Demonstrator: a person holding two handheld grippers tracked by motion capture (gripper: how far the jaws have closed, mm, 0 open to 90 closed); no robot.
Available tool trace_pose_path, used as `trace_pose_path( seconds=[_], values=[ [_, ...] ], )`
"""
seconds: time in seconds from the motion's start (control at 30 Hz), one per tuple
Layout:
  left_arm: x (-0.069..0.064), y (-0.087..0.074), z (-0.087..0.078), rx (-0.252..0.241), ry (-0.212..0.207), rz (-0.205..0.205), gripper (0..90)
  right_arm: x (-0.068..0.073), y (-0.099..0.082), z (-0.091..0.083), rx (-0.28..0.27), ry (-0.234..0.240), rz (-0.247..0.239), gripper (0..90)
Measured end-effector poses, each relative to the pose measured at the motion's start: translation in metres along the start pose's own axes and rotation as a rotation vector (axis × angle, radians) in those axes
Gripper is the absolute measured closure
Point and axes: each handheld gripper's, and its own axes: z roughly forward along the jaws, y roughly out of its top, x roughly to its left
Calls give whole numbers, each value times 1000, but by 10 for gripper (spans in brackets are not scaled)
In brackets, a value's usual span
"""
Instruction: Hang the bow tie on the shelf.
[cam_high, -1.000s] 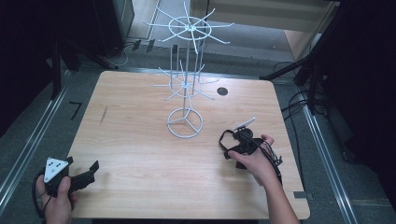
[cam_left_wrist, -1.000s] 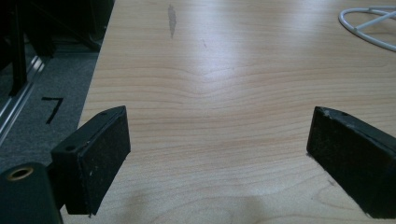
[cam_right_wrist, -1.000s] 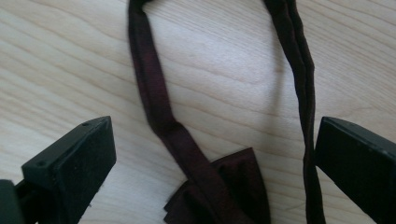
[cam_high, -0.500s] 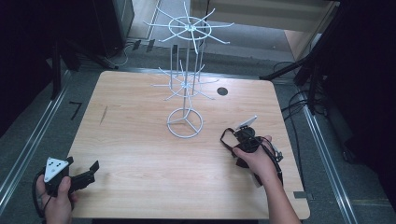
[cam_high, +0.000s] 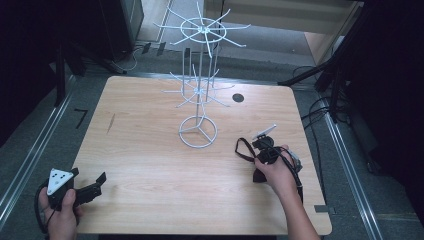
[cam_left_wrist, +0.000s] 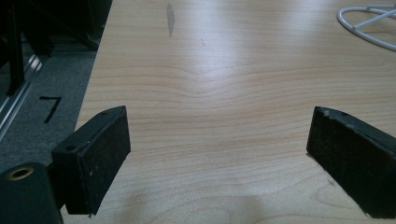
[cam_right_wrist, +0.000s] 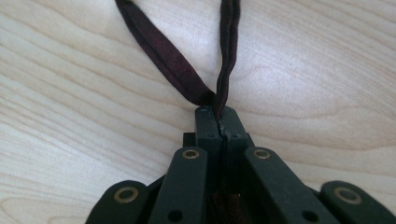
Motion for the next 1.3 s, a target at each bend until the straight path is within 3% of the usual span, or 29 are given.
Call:
trace_pose_path(
  seconds=[0.17,0.3,0.33,0.43,0.53,0.57,0.6,0.63,0.77,1.07,1.3],
  values=[
    [0,0,0,1,-3,0,68,-4,-5,0,-57,-5,9,900],
    [0,0,0,1,-2,2,68,-10,-11,-8,-158,36,40,900],
    [0,0,0,1,-3,4,68,-11,-13,-14,-214,53,65,900],
    [0,0,0,-2,0,5,68,-12,-15,-19,-259,52,62,900],
    [0,0,0,-3,1,4,69,-11,-18,-26,-333,46,51,900],
    [0,0,0,-3,1,4,69,-10,-19,-32,-387,52,59,900],
    [0,0,0,-3,1,5,69,-10,-19,-32,-387,52,59,900],
    [0,0,0,-1,0,6,69,-9,-20,-37,-440,59,60,900],
    [0,0,0,-2,-1,5,69,-6,-21,-45,-527,51,56,900],
    [0,0,0,-2,0,6,69,4,-22,-61,-670,51,50,900],
    [0,0,0,-3,0,6,69,9,-22,-69,-737,63,41,900]
  ],
)
